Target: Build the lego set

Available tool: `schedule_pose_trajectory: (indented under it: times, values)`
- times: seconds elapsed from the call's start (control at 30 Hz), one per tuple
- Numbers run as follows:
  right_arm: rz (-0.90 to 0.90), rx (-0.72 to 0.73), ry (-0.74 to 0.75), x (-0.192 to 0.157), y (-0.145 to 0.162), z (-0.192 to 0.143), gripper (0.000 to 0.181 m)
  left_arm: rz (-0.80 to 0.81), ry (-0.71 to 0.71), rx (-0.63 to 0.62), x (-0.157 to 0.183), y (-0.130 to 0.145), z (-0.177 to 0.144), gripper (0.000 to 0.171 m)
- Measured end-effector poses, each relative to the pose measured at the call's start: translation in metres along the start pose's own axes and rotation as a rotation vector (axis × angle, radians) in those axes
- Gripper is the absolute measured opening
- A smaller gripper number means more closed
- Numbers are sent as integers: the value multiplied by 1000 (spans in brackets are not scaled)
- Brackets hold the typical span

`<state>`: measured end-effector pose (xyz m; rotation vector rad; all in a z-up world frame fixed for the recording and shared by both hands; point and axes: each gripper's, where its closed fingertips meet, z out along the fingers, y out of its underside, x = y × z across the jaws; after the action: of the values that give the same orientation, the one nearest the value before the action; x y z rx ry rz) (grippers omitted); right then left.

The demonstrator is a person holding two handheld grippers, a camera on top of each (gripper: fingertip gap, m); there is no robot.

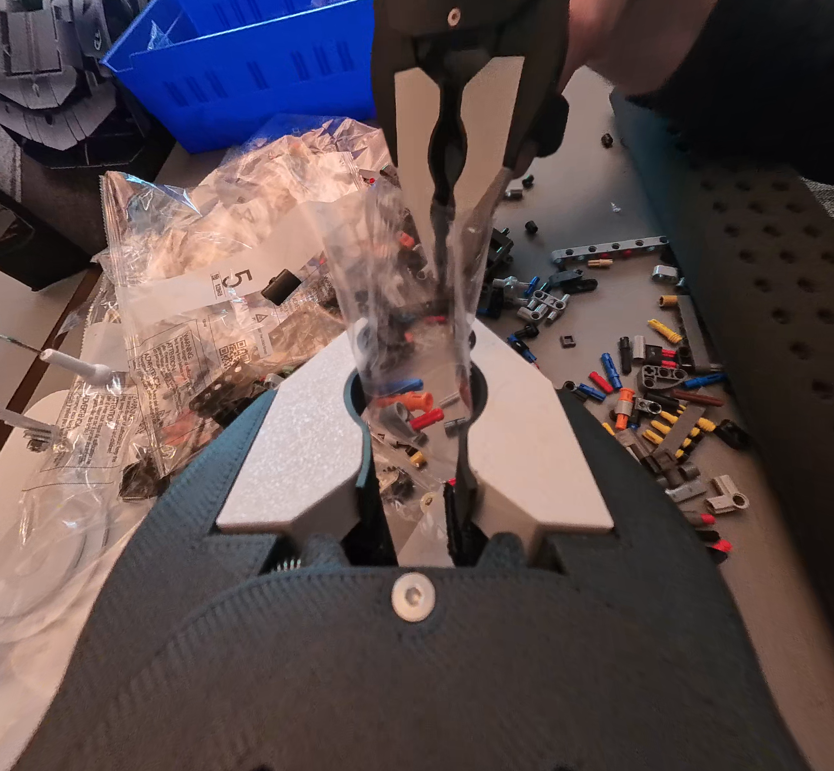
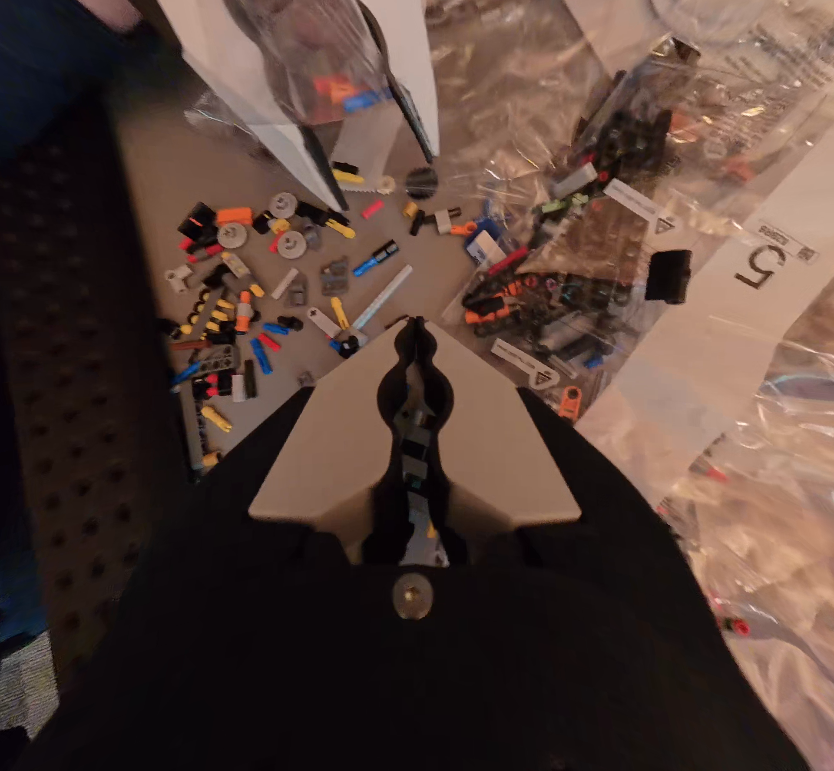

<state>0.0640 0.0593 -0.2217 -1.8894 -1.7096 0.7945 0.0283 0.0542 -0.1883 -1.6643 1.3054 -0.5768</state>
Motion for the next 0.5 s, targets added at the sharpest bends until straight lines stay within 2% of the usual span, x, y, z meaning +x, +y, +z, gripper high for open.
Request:
schedule_pose_trajectory:
  times: [0.1, 0.17, 0.27, 0.37, 0.5]
  values:
    - [-58, -135, 121, 14, 17, 7, 0, 2, 0, -8, 0, 1, 1, 34]
    - [-120, -237, 176, 19, 28, 16, 7, 2, -2, -10, 0, 2, 1, 34]
    - [-173, -202, 112, 5, 14, 34, 16, -1, -11, -11, -2, 2, -1, 36]
    - [-256, -163, 132, 5, -3, 49, 23, -8, -26, -4, -6, 2, -5, 37]
    - [-348, -172, 170, 12, -11, 70, 22, -22, -57, 9, -14, 2, -14, 37]
